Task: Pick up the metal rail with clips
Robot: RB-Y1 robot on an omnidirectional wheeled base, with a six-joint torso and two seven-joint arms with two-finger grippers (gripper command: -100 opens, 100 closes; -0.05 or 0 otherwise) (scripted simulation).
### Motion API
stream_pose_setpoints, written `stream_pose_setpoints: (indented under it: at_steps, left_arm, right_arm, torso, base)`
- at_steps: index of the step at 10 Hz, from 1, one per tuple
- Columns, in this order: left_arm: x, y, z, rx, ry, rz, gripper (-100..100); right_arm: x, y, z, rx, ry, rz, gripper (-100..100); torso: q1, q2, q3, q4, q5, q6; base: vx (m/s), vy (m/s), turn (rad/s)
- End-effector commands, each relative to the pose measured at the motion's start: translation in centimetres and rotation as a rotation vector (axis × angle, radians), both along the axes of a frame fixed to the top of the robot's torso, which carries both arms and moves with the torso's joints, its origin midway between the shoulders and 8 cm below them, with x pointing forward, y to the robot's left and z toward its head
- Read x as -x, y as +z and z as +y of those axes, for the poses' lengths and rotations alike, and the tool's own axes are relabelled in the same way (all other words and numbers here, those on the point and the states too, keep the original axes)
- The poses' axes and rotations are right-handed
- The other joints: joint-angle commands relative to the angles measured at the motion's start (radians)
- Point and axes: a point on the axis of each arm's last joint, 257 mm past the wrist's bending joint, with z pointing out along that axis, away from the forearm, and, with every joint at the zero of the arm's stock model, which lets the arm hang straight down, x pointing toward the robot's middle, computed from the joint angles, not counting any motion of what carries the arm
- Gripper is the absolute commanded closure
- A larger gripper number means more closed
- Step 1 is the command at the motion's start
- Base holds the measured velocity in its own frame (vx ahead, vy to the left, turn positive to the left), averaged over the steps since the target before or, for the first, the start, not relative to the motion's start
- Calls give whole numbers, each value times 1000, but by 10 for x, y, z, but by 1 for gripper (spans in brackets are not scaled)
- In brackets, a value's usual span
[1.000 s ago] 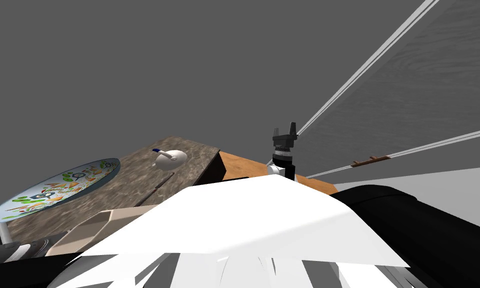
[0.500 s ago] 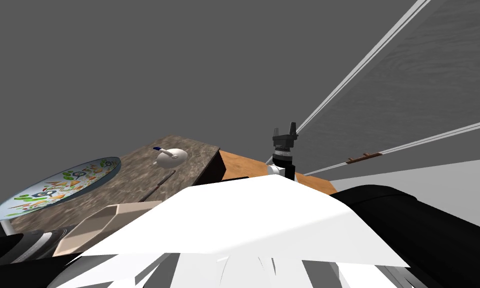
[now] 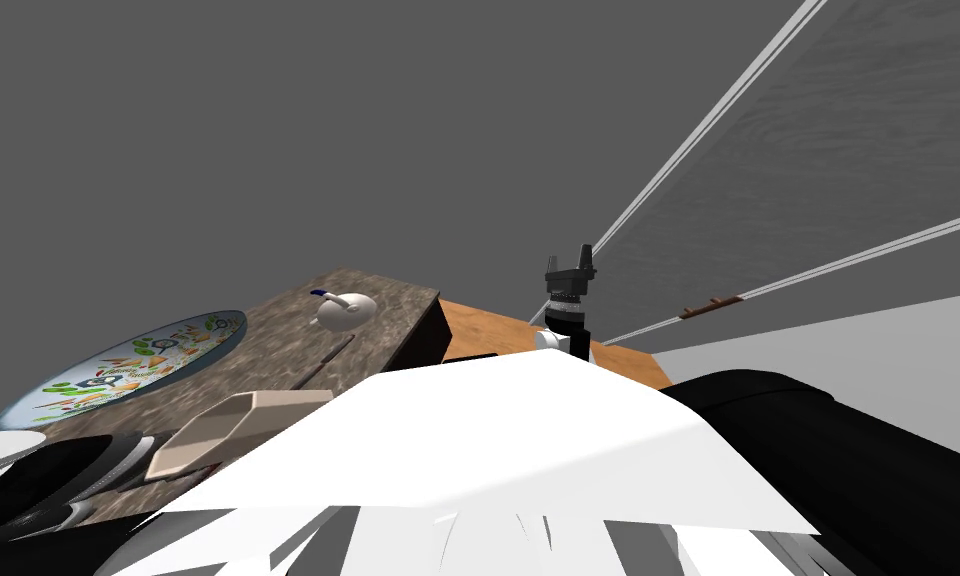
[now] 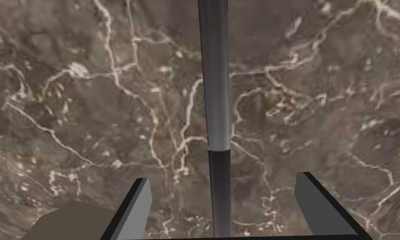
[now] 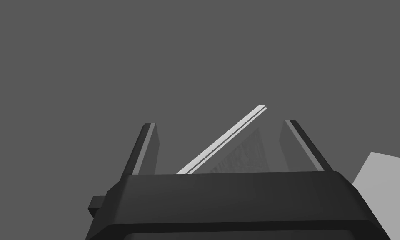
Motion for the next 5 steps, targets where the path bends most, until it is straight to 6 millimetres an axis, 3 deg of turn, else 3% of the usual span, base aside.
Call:
stream_pose_setpoints:
  at_steps: [1, 2, 3, 5]
  left_arm:
    - [-9, -3, -1, -3, 7, -2, -100]
    - [-7, -1, 0, -3, 3, -2, -100]
    - [-8, -1, 0, -2, 7, -1, 100]
    - [-8, -1, 0, -2, 7, -2, 100]
  right_arm:
    - [0, 0, 0, 0, 0, 0, 0]
    - [0, 0, 0, 0, 0, 0, 0]
    - [0, 0, 0, 0, 0, 0, 0]
    - [0, 0, 0, 0, 0, 0, 0]
  torso:
    - [0, 0, 0, 0, 0, 0]
    - [0, 0, 0, 0, 0, 0]
    - [0, -2, -1, 0, 0, 0]
    - [-1, -5, -3, -1, 0, 0]
  base:
    - [-82, 10, -38]
    - [-37, 6, -12]
    - [-6, 1, 3]
    - [0, 0, 0]
